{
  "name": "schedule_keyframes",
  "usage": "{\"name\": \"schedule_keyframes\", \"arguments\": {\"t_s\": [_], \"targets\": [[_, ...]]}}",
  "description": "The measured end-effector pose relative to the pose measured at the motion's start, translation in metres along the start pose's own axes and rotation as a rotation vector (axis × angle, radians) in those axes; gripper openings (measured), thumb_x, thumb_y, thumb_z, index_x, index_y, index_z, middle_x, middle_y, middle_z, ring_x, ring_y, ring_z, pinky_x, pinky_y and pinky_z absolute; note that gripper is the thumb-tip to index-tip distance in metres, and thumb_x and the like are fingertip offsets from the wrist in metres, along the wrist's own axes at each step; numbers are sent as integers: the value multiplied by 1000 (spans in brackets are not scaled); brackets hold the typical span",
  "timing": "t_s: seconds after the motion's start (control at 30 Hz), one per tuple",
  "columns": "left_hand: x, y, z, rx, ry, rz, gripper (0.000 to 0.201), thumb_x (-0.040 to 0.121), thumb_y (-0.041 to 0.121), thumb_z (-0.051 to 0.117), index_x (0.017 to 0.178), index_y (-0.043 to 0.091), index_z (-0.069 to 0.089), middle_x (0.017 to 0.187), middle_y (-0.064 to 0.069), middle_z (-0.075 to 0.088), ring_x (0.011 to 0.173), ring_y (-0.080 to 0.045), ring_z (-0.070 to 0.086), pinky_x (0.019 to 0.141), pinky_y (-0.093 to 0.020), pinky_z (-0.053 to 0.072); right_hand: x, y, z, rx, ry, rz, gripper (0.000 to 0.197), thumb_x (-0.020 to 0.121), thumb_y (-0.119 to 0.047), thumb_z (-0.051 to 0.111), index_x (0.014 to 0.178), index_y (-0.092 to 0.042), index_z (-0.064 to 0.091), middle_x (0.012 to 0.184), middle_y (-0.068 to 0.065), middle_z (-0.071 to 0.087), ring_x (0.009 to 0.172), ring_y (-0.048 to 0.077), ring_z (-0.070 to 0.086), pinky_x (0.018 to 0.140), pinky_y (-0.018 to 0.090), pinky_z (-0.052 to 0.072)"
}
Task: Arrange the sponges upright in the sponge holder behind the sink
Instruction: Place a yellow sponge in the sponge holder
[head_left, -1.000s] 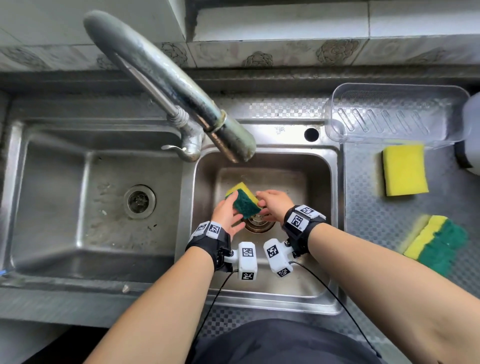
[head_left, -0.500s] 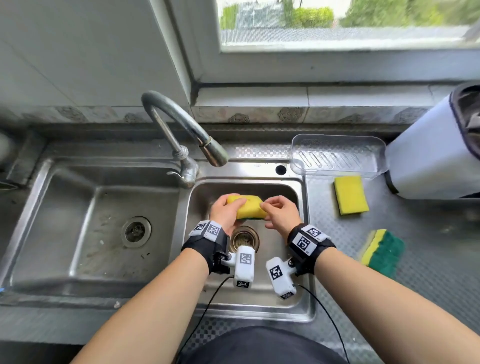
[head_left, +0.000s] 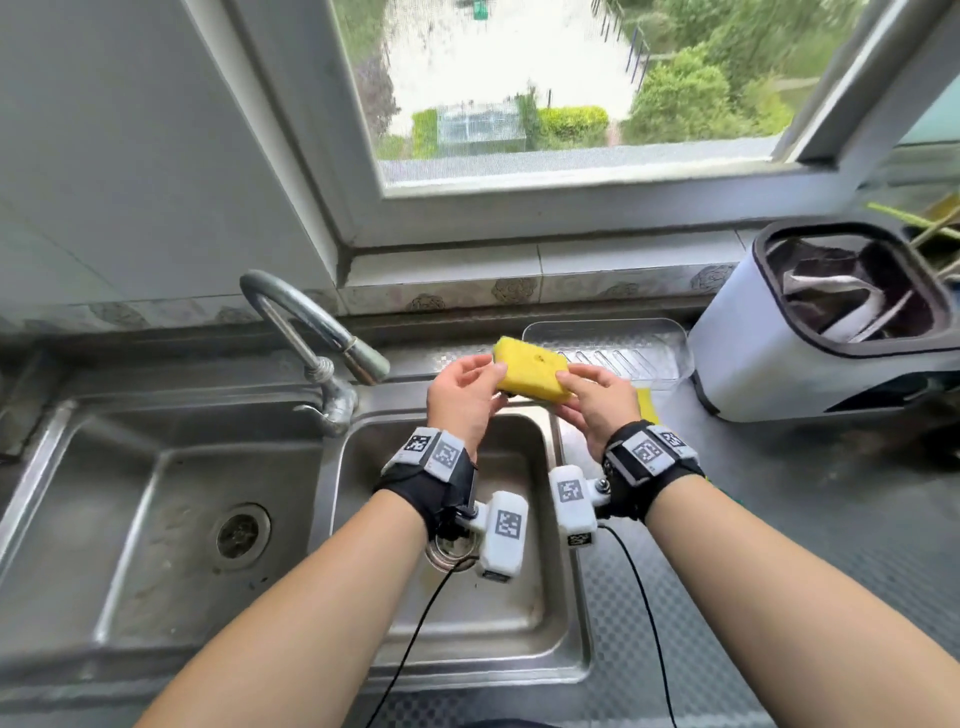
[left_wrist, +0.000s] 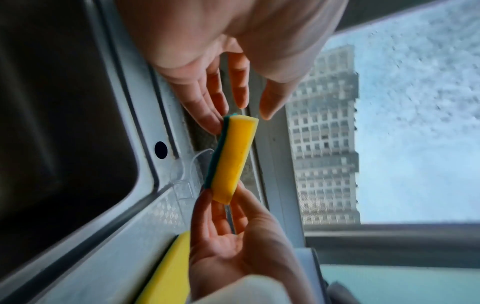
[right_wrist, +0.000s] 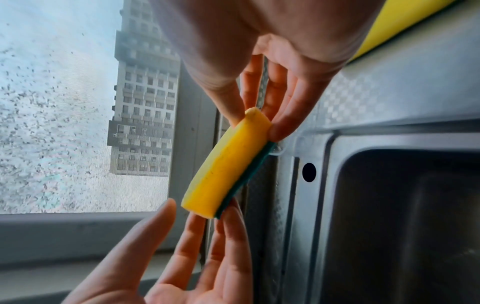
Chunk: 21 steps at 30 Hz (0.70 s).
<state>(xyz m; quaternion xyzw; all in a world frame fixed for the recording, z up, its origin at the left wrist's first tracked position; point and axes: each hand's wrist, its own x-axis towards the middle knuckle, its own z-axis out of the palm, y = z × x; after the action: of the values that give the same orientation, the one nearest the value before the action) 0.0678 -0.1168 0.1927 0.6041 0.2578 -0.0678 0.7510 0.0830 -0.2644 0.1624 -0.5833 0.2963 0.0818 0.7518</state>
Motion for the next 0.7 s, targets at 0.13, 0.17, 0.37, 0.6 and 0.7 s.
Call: {"name": "schedule_keyframes", "arguments": {"t_s": [0.13,0.17,0.37,0.6,0.7], "targets": [[15,8,30,146,-53,70,27,81,12,68,108,5,67,87,-6,68,80,-23,62,84,-45,55,20,-18,-10,-100,27,-19,9,83,-6,65,82,-15,62,88,9,62,73,20,61,55,24,51],[21,9,36,174,-53,73,27,81,12,68,107,5,67,84,-4,68,77,-23,62,84,-46,54,25,-22,-12,-149,29,-27,7,82,-8,67,85,-14,65,89,10,63,73,19,59,57,24,50],[57,1,55,369,-20,60,32,79,10,70,110,4,68,94,-9,70,77,-21,64,86,-43,57,60,-37,-19,-254,55,6,4,80,-15,67,76,-15,68,92,11,66,81,23,61,62,28,50],[94,-15,59,644,-22,85,39,74,20,71,112,13,69,111,-6,73,95,-21,69,94,-36,52,102,-28,-13,-357,7,128,34,63,-35,69,77,-5,70,97,20,74,86,26,72,84,42,59],[98,-18,58,696,-13,100,41,73,24,71,114,16,69,113,-3,72,100,-19,68,96,-34,50,109,-29,-11,-368,12,152,54,54,-42,70,91,-3,69,97,16,73,87,27,72,83,43,59]]}}
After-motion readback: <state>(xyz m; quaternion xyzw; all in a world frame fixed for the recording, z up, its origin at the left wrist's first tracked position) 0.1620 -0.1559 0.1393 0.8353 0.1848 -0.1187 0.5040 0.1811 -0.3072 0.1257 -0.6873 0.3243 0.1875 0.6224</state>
